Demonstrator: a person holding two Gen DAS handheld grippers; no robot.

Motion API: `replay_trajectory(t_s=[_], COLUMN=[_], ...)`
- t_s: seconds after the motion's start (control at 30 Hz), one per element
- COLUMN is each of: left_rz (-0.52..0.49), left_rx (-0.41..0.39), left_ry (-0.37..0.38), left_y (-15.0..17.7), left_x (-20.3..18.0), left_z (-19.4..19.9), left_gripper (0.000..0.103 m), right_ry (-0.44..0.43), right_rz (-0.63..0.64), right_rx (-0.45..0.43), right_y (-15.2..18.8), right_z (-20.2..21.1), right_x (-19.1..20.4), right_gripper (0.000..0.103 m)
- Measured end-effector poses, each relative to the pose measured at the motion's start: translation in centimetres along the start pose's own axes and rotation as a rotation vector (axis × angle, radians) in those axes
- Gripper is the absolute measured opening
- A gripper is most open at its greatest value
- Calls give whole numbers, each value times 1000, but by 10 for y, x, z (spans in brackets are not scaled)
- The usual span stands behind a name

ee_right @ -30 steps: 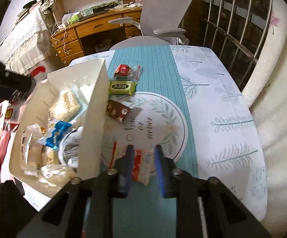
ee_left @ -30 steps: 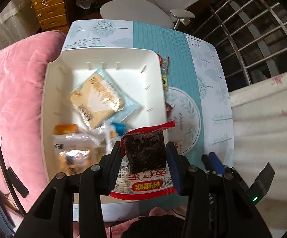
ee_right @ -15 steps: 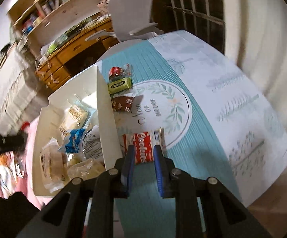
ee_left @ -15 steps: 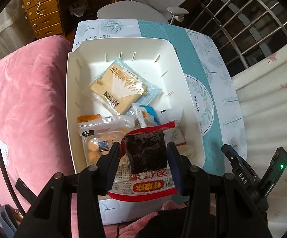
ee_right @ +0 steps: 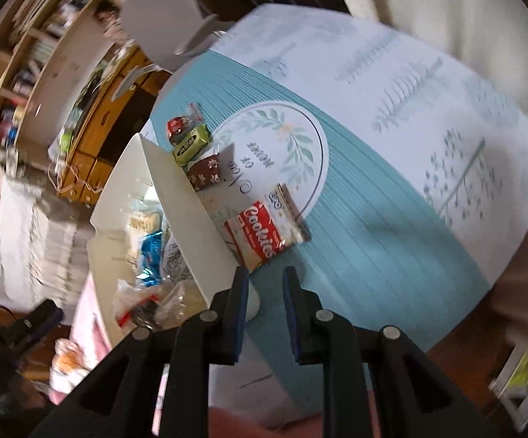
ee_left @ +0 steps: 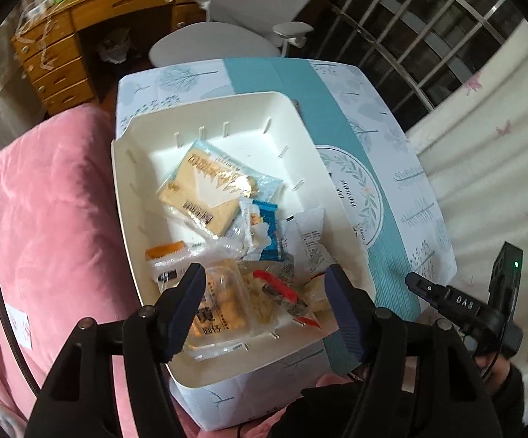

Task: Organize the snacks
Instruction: 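Reach the left gripper to the red wrapped snack while the right holds the LIPO pack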

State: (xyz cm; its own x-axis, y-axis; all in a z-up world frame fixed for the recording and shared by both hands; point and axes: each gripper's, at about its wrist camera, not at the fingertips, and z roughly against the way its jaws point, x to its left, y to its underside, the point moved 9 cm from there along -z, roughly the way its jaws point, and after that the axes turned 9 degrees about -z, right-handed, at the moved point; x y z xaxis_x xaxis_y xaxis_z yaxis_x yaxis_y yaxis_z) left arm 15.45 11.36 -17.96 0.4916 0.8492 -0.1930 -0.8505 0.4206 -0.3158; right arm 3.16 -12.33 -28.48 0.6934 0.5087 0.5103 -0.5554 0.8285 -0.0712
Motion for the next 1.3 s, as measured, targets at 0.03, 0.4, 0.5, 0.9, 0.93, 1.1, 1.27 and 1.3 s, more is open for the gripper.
replay_trajectory(t_s=[0.03,0.4,0.5,0.9,0.93,1.1,1.27,1.3], left_rz=[-16,-214,-260,-501,-531,-638,-669,-670], left_rx=[0,4,17,154,171,243,305,318], left_ry=[3,-19,-13,-48,-61,-79,-106,-110], left_y=[-4,-76,-100,-182,-189,-216,-235,-238], left_x=[-1,-11,-16,-44,-45,-52,-49,-47], left_z=[1,12,10,-42,-51,-99,-151,-162], left_gripper=[66,75,75,79,79,79,79,79], right_ry=[-2,18,8,1,5,13,56,67], right_rz=[-34,-391,-500,-887,-909,-988,-1020,-1027], right_rx=[16,203,244,237,239,249,254,258], right_y=[0,-3,-2,-16,-16,-19,-26,-29], right_z=[0,-26,-37,-79,-82,-101,-114,-117], right_x=[-1,-7,-8,-11,-11,-6,-4,-3], right_gripper=[19,35,42,58,58,58,58,58])
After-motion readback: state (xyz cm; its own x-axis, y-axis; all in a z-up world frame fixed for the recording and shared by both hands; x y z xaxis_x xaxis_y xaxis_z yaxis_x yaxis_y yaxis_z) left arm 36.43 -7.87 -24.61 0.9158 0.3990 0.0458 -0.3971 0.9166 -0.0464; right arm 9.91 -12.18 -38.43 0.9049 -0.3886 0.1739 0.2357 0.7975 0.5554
